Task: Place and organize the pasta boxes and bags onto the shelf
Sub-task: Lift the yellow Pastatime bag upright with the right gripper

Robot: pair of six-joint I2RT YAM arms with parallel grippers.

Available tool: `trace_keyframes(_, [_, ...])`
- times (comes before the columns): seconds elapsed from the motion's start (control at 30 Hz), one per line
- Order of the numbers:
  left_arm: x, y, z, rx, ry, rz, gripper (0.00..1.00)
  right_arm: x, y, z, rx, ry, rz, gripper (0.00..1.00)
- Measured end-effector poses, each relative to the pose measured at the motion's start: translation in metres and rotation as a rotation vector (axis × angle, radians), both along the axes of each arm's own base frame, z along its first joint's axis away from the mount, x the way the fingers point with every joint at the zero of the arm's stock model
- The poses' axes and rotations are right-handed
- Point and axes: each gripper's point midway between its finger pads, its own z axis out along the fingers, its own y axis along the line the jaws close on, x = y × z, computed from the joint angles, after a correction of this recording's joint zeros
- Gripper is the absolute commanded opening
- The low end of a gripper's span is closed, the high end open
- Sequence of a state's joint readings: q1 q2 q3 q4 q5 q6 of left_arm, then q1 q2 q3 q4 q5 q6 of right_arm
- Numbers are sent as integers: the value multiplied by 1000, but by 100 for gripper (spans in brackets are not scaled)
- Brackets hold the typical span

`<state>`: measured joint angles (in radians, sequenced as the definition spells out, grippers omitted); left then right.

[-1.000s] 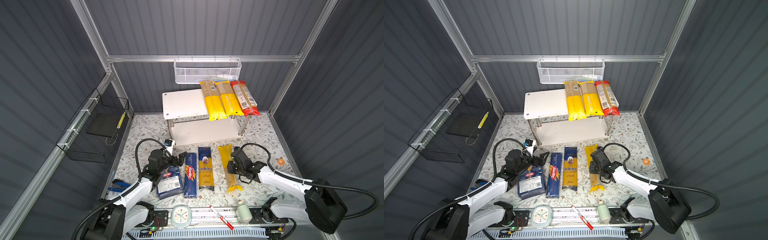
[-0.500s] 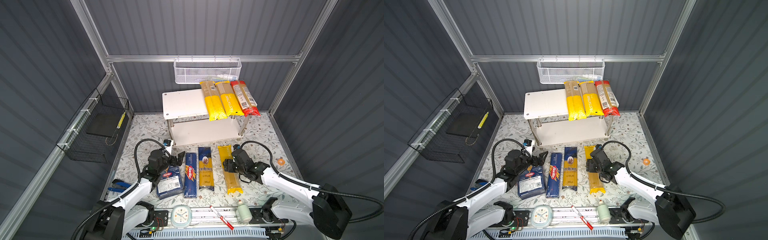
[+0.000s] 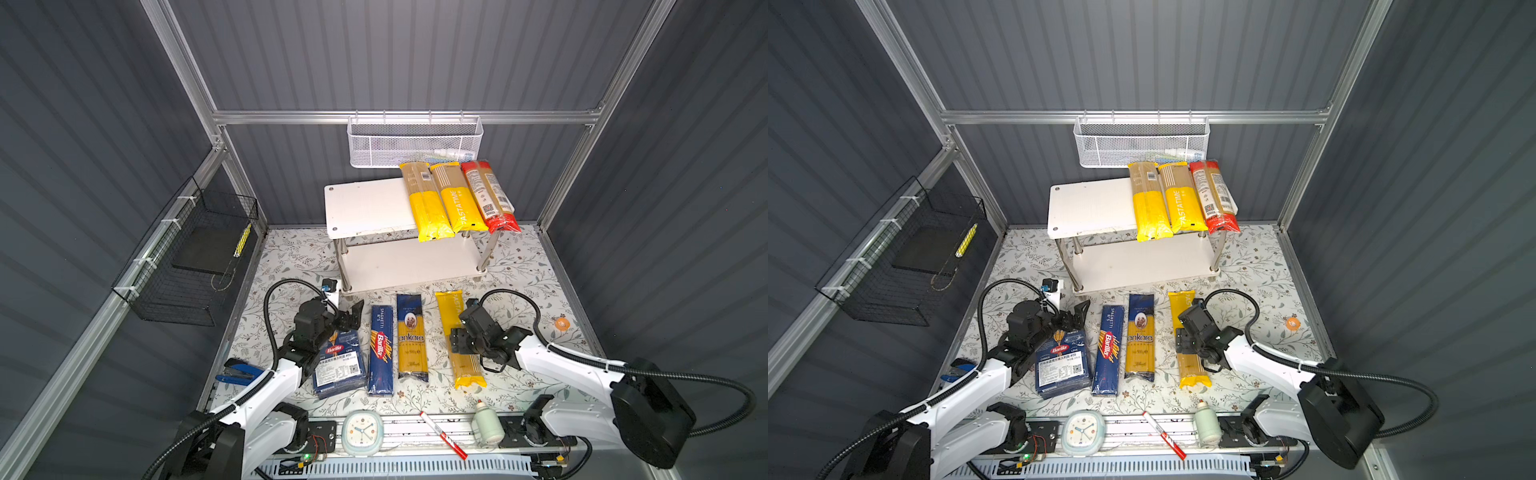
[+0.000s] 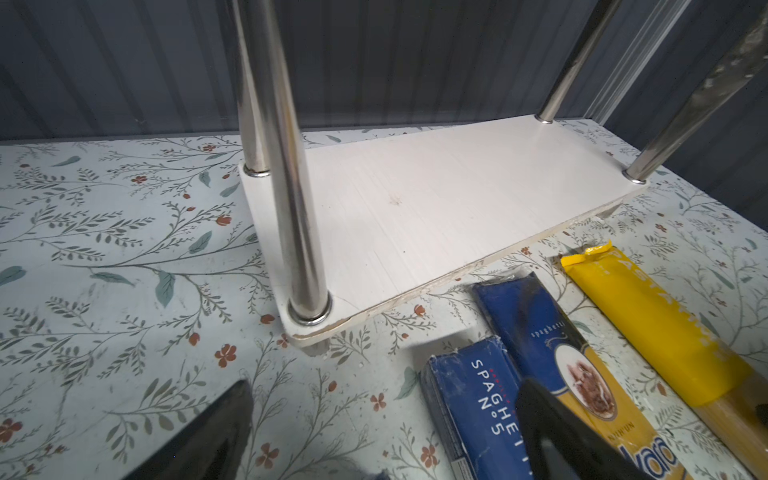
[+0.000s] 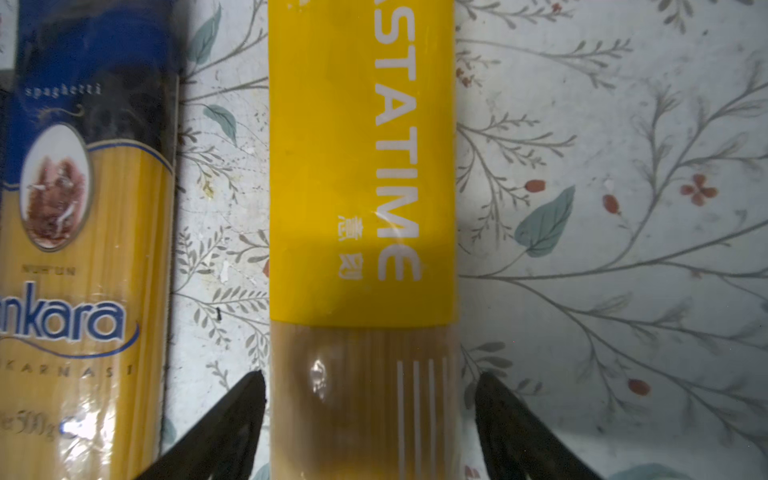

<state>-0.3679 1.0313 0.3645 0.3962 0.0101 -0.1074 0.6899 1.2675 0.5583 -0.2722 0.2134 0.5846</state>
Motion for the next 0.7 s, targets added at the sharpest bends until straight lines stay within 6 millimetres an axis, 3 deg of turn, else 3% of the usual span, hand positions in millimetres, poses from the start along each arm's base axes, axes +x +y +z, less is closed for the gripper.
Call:
trace_keyframes(0.37, [-2,4,-1,11,-6,12,99,3,6,-21,-78,46,25,89])
trace_keyframes(0.7, [-2,4,-1,13,-7,12,99,8,7,-23,-87,35,14,89])
